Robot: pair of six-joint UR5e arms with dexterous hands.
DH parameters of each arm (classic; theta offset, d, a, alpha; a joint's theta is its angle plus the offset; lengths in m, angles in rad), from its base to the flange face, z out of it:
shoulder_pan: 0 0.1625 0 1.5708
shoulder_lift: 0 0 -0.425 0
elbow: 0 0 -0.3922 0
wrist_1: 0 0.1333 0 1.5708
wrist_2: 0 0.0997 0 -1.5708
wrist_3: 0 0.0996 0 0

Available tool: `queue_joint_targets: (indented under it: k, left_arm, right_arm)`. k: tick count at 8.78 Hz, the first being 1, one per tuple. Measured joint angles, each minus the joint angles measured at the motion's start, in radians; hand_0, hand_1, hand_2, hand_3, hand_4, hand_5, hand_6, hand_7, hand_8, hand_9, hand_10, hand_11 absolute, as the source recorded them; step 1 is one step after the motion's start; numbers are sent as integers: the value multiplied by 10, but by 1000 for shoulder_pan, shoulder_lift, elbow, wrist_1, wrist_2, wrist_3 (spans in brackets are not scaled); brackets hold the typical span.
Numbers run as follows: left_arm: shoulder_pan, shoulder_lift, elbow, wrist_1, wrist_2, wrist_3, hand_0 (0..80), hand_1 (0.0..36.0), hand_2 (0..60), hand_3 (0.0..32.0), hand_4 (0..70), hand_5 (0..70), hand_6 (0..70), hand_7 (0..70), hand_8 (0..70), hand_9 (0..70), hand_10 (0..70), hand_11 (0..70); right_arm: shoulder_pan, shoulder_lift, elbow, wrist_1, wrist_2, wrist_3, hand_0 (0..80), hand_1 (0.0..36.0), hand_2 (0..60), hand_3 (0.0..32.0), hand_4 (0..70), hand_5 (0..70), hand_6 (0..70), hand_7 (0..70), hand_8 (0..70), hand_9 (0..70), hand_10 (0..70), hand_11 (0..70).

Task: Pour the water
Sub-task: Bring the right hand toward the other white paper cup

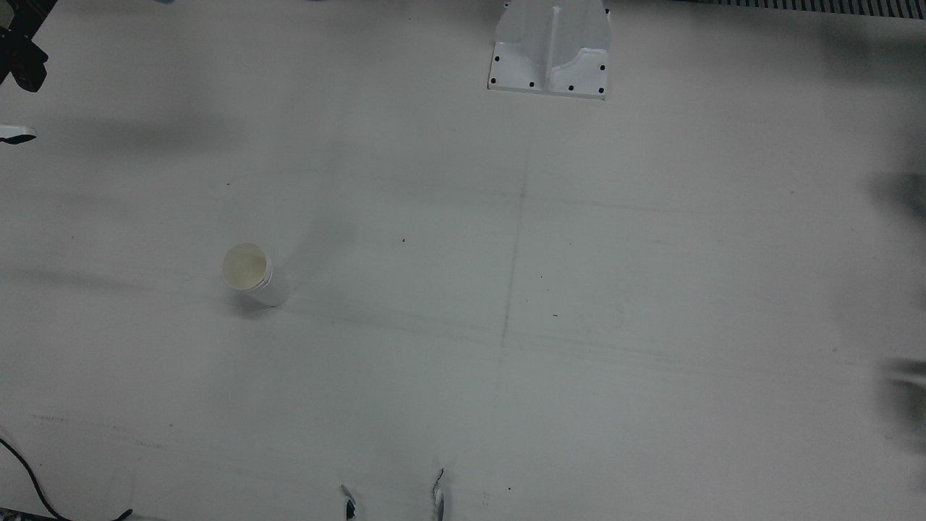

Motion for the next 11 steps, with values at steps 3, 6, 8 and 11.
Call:
queue_joint_targets:
  k: [3,6,8,11]
  left_arm:
    - [-4,1,-19,8,-1,-34,364,330,600,0,394,150,67,101,51,80,52,89]
    - [-7,1,-28,1,-3,-38,367,307,600,0,388,132,65,108,45,72,45,78]
    - [-7,1,-34,6,-4,-39,375,320,600,0,382,154,64,111,43,69,43,76]
    - [-12,18,-68,23,-1,-40,384,339,600,0,374,181,65,114,42,67,43,77]
  right_arm:
    - [-70,29,-5,0,48,4,434,76,2,0,43,30,6,9,20,11,0,0]
    - [-99,33,-5,5,61,5,438,80,10,0,42,20,7,2,25,18,5,17]
    - [-200,49,-8,29,178,4,430,81,20,0,28,0,0,0,26,21,8,22]
    - [-347,51,-66,142,356,14,431,85,23,0,18,0,0,0,27,20,12,27]
